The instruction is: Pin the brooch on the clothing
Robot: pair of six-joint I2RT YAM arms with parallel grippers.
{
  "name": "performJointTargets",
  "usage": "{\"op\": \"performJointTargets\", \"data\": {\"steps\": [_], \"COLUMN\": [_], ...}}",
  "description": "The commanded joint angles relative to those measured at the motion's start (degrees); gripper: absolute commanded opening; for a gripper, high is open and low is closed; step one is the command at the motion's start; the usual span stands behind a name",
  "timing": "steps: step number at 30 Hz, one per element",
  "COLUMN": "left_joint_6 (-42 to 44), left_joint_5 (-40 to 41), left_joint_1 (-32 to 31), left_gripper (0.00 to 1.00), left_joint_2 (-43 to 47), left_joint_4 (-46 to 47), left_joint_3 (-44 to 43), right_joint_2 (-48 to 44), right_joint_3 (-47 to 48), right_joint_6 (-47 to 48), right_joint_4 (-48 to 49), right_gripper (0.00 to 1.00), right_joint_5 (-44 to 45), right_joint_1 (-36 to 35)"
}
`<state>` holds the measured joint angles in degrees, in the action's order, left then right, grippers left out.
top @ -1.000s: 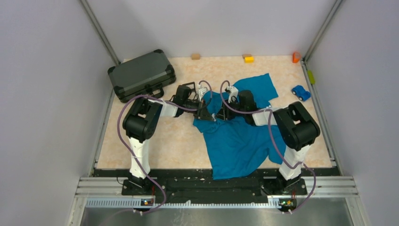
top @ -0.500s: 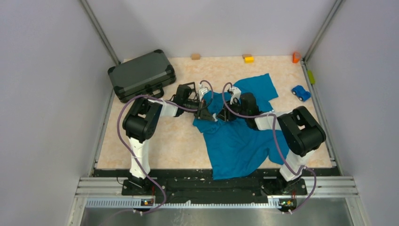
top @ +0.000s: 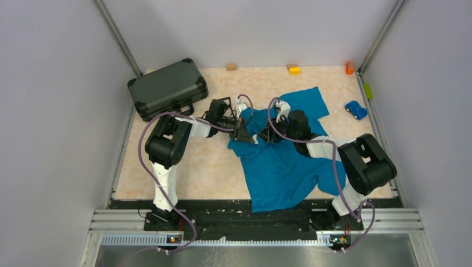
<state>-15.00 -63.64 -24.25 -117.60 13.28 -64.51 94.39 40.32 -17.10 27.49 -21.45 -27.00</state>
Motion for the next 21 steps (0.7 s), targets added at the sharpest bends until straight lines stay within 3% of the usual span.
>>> {"op": "performJointTargets", "data": {"steps": [1, 5, 8, 11, 12, 15, 21], "left_joint_6": [0.2, 0.2, 0.5, 0.8, 1.0, 1.5, -2.8], "left_joint_5": [-1.4, 0.5, 2.8, 5.5, 6.6, 10.7, 32.0], "left_joint_1": [0.1, 0.1, 0.1, 0.1, 0.1, 0.1, 0.1], "left_gripper": [0.0, 0.04, 0.28, 0.46, 0.57, 0.68, 0.72], "left_joint_2": [3.0, 3.9, 5.8, 9.1, 10.7, 16.0, 26.5], "left_joint_4": [1.6, 1.7, 1.4, 1.2, 1.0, 0.2, -6.2], "left_joint_3": [-1.3, -0.8, -0.1, 1.2, 1.8, 3.6, 8.3], "right_joint_2": [-5.1, -8.0, -10.8, -14.4, -15.8, -21.0, -29.3], "right_joint_3": [-0.2, -0.7, -1.2, -1.2, -1.3, -2.0, -3.2], "right_joint_6": [0.9, 1.2, 1.3, 1.4, 1.4, 1.1, 0.1], "right_joint_4": [-0.4, -2.6, -5.6, -11.0, -13.5, -18.6, -28.2], "right_gripper": [0.48, 0.5, 0.51, 0.51, 0.51, 0.53, 0.61], "right_joint_5": [2.3, 3.8, 6.2, 9.6, 10.8, 15.3, 21.2], "right_joint_1": [-0.8, -0.8, -0.8, -0.8, -0.8, -0.8, -0.6]}}
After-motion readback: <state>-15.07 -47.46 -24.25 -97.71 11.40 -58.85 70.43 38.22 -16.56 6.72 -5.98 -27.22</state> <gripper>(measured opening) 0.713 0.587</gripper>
